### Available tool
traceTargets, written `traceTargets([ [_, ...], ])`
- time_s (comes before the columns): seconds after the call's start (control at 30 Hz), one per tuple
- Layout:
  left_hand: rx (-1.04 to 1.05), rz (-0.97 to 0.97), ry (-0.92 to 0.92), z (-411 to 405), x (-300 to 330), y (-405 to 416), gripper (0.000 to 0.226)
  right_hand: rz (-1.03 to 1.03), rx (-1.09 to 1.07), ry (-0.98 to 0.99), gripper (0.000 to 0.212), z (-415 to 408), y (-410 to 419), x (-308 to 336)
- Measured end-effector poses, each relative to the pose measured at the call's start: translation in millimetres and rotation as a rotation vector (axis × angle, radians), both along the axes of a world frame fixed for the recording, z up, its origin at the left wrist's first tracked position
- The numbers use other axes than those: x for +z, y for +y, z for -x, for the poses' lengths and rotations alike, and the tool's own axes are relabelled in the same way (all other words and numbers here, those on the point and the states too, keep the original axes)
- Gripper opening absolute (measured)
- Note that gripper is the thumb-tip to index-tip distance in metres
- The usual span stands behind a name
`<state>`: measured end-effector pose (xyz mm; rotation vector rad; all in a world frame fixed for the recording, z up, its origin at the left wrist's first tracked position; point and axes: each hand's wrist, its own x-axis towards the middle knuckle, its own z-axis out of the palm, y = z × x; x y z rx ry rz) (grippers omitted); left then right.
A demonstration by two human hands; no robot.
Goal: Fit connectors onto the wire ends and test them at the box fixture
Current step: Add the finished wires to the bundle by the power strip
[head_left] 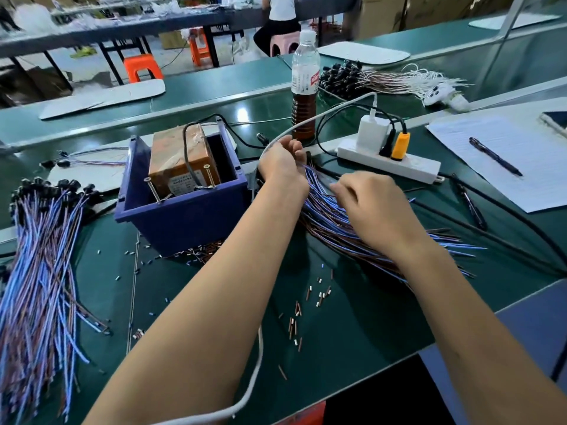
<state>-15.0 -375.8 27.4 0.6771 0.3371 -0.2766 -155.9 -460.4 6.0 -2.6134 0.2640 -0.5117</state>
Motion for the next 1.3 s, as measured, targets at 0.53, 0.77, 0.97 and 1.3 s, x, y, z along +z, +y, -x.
traceTargets([
  [0.53,0.000,-1.621,-0.610,10.3,-46.7,16.9,0.049,0.054,-0.218,0.196,0.020,5.0,-5.7,-25.2],
  [0.77,-0.517,-1.571,-0.559,26.1,-28.8,34.9,0.048,-0.076,-0.215,-0.193,0.010,4.6,8.8,-15.0],
  [0.97,-1.003,-1.282,-0.461,53.7,-6.0,124.6,0.030,-0.116,0.032,-0.430,0.012,-7.4,77.1,6.2],
  [1.3,-0.290,-1.823,-0.222,59.1,-10.7,287.5,0.011,-0.140,0.493,-0.206,0.006,-34.0,244.7,7.4],
])
